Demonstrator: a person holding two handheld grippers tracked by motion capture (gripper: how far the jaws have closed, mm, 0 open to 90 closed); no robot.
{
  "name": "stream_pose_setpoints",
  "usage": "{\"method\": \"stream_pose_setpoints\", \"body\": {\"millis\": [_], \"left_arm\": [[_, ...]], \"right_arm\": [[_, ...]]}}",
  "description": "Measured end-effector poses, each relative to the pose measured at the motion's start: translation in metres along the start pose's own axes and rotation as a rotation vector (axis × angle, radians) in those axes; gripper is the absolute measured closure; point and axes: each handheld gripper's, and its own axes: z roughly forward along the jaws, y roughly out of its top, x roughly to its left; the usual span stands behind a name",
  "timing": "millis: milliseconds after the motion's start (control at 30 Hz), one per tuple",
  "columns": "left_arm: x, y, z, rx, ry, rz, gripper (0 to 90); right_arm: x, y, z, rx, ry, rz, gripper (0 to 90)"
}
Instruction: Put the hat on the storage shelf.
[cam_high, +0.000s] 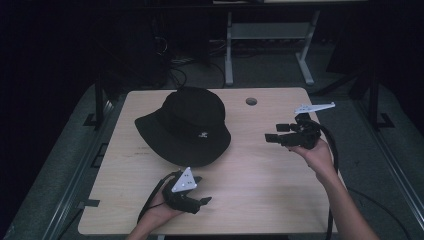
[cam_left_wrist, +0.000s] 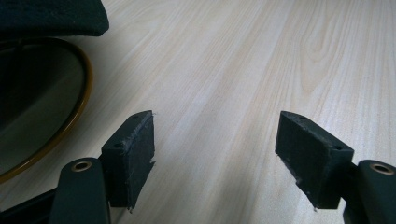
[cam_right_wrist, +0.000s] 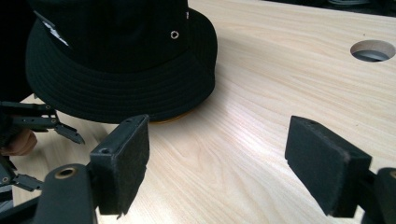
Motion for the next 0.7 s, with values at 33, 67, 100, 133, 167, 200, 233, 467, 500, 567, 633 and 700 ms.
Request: {"method": "stream_pose_setpoints", "body": {"millis": [33, 67, 100, 133, 167, 200, 233, 467, 500, 567, 633, 700], "left_arm": [[0.0, 0.0, 0.0, -0.003, -0.002, -0.001, 28.0], [0.0, 0.0, 0.0, -0.003, -0.002, -0.001, 28.0], [0.0, 0.0, 0.0, 0.0, -0.002, 0.0, 28.0], [0.0, 0.0, 0.0, -0.001, -0.002, -0.001, 28.0], [-0.001, 0.0, 0.0, 0.001, -0.003, 0.0, 28.0], [-0.001, 0.0, 0.0, -0.001, -0.004, 0.002, 28.0], [-0.001, 0.0, 0.0, -0.002, -0.004, 0.002, 28.0], [0.0, 0.0, 0.001, -0.001, -0.004, 0.0, 27.9], [0.0, 0.0, 0.001, 0.0, -0.004, -0.001, 27.9], [0.0, 0.0, 0.0, -0.001, -0.003, -0.001, 27.9], [0.0, 0.0, 0.001, -0.002, -0.004, -0.003, 27.9], [-0.001, 0.0, 0.001, -0.001, -0.004, -0.002, 27.8]], "right_arm": [[0.0, -0.001, -0.002, -0.006, 0.001, -0.001, 21.4], [0.0, -0.003, -0.003, -0.01, 0.001, 0.001, 21.4], [-0.001, -0.005, -0.004, -0.012, 0.001, 0.003, 21.3], [-0.001, -0.007, -0.006, -0.014, 0.001, 0.01, 21.2], [-0.002, -0.009, -0.007, -0.017, 0.001, 0.009, 21.3], [-0.002, -0.01, -0.008, -0.017, -0.001, 0.012, 21.2], [-0.003, -0.012, -0.008, -0.017, 0.0, 0.014, 21.2], [-0.005, -0.023, -0.016, -0.016, -0.006, 0.022, 20.2], [-0.006, -0.024, -0.017, -0.017, -0.005, 0.023, 20.2], [-0.008, -0.028, -0.019, -0.015, -0.007, 0.032, 20.2], [-0.009, -0.032, -0.021, -0.016, -0.009, 0.037, 20.2], [-0.011, -0.037, -0.022, -0.017, -0.009, 0.047, 20.1]]}}
